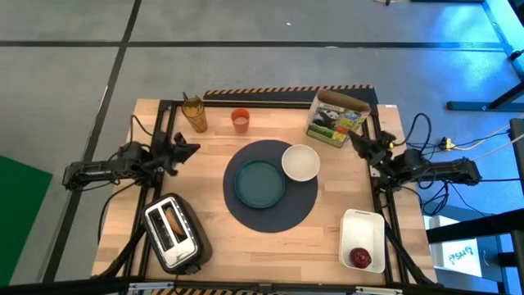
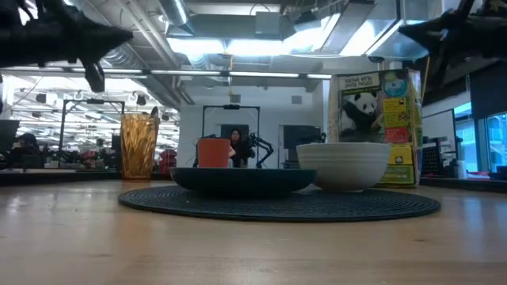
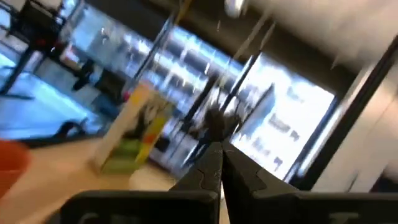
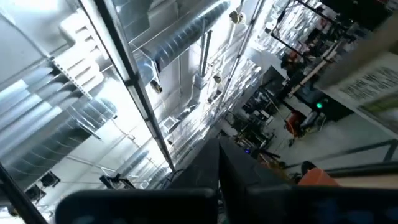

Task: Arrange a breakfast setting
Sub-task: Pour the cereals from the cereal box into the white bowl

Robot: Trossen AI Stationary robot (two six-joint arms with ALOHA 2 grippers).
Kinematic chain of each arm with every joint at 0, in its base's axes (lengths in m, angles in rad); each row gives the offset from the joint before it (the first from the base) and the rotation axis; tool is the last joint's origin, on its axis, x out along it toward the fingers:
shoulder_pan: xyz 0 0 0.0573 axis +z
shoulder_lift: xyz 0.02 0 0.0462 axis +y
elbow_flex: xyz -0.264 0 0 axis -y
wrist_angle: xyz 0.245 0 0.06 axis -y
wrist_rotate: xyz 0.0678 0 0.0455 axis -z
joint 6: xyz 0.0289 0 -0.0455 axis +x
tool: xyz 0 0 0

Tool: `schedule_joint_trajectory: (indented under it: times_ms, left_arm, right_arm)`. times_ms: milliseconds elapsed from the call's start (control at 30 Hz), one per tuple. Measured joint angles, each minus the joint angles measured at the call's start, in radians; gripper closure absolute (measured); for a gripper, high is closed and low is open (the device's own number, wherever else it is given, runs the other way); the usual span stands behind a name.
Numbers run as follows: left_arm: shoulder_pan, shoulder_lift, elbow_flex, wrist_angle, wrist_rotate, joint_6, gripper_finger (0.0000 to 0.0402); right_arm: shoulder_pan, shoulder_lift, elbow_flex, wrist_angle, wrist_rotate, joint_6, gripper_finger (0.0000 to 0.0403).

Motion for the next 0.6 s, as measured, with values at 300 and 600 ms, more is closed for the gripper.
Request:
schedule_joint_trajectory:
  times_ms: [300,600]
  left_arm:
    - [0.000,0.000,0.001,0.202,-0.159,-0.061,0.0401]
    - [0.001,0.183,0.107,0.189,-0.179,0.102,0.0401]
  right_arm:
    - [0.000,0.131,0.235,-0.107,-0.026,-0.227,0.0385]
    - [0.000,0.224,0.584,-0.653,0.079,-0.367,0.0237]
